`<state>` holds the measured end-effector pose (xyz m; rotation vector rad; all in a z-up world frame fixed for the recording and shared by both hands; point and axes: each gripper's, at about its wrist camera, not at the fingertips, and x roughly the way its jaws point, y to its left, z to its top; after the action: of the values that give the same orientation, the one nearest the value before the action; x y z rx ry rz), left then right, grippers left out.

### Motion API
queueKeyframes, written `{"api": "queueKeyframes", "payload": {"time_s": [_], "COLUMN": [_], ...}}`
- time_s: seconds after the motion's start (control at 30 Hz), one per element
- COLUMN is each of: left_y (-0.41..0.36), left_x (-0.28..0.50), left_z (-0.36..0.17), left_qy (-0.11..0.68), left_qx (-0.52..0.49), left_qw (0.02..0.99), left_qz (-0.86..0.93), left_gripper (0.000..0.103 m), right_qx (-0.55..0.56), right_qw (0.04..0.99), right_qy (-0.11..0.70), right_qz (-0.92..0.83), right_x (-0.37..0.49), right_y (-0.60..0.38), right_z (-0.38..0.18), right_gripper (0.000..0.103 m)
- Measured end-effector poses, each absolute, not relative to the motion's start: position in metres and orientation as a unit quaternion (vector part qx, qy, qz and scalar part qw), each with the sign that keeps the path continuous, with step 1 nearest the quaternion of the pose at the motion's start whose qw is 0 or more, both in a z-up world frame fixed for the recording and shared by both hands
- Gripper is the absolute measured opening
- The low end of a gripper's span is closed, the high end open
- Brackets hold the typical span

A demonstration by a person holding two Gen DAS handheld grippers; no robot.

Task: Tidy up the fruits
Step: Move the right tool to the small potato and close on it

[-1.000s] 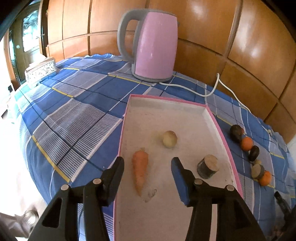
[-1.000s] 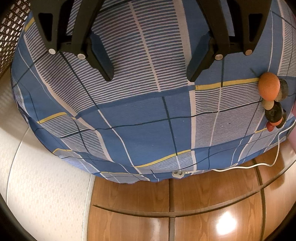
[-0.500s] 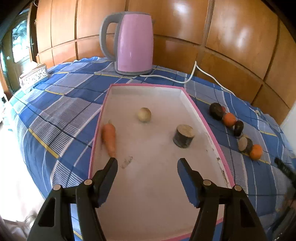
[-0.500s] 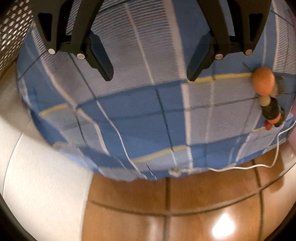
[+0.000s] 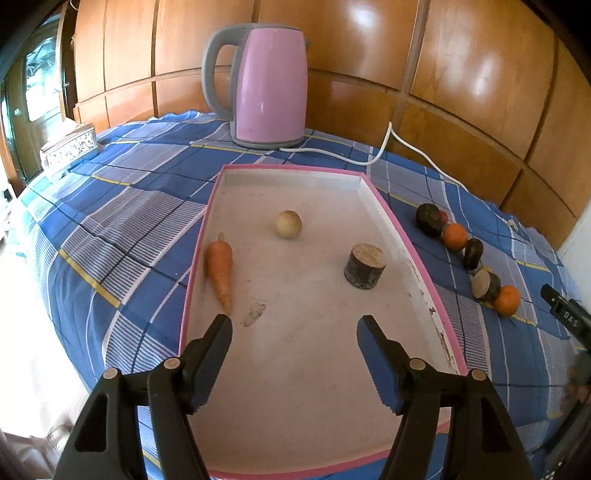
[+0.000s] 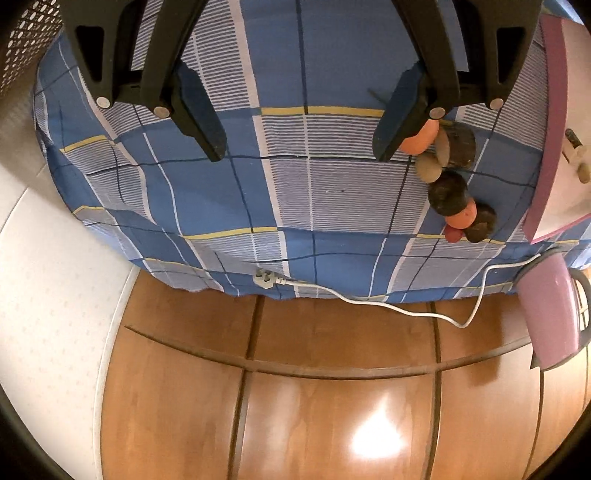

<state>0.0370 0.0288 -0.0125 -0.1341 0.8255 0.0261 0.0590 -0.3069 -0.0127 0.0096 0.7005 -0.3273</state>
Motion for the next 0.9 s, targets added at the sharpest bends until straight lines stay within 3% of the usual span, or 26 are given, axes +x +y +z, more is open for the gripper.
{"api": "queueKeyframes", "payload": {"time_s": [0.27,0.37,0.43,0.6,0.9], "left_y": [0.027,0.027,0.028,0.028,0.031], "left_x": [0.034,0.032,0.031,0.03,0.03], "left_z": [-0.01,-0.009,-0.009,-0.008,-0.008], "left_qy": [0.396,0.394,0.393,0.392,0.394], "left_qx": [-0.061,-0.061,-0.061,-0.064,-0.068], "left_qw": [0.916,0.917,0.918,0.918,0.917], "left_qz": [0.008,0.006,0.005,0.005,0.005], "left_gripper": [0.072,0.072,0.072,0.072,0.073], "right_qx": [0.038,0.068,0.089,0.117,0.13], "right_qw": [0.924,0.921,0.918,0.906,0.864], "right_qy": [0.359,0.371,0.381,0.407,0.482], "right_qz": [-0.126,-0.095,-0.07,0.006,0.063], "right_x": [0.065,0.072,0.079,0.103,0.158], "right_y": [-0.309,-0.313,-0.317,-0.31,-0.279], "right_z": [-0.013,-0.014,-0.014,-0.011,-0.029], "right_gripper": [0.078,0.061,0.037,0.032,0.032]}}
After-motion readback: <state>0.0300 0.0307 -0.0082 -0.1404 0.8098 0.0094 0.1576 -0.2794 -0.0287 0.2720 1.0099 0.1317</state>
